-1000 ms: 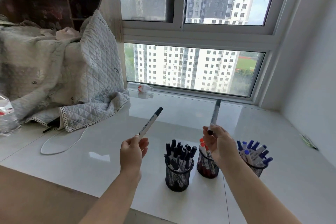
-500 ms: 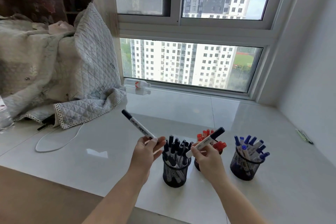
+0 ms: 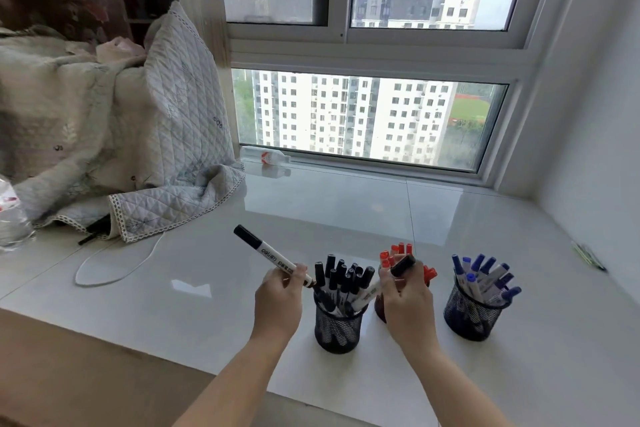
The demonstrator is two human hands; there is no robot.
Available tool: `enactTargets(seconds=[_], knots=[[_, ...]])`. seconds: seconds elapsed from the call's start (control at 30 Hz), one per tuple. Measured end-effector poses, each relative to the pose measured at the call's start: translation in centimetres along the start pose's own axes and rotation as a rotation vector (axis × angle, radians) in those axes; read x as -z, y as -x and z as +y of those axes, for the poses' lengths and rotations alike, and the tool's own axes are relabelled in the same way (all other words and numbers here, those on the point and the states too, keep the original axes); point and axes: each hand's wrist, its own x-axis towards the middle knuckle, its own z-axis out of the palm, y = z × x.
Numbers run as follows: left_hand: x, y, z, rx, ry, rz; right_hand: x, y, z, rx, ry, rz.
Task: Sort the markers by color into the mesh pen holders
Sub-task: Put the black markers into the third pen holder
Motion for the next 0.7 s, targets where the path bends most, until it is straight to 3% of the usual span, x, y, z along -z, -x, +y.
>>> enactTargets(seconds=[0.17,0.3,0.47,0.6,0.7], knots=[[-0.2,0.0,-0.1,-0.018,-0.04,0.01,-0.2,0.1,0.3,0.128,0.088,-0.025],[-0.1,-0.3,-0.5,-0.042,-0.079,0.057,-0.1,-0.3,0.5,0.113,0.232,-0.18],[0.2,-0.4,-0.9,-0.066,-0.082,0.101,-0.8,-0.2,1.0,0.137,0.285,-0.163],[0.6,-0.4,-0.9,-0.065,-0.073,0.102,-1.5,-0.1,1.7,0.091,0.368,-0.283],[0.8,0.0,-0.9,-0.078,-0.083,0.097,-1.7,-0.1,1.8,0.085,0.361,-0.235]])
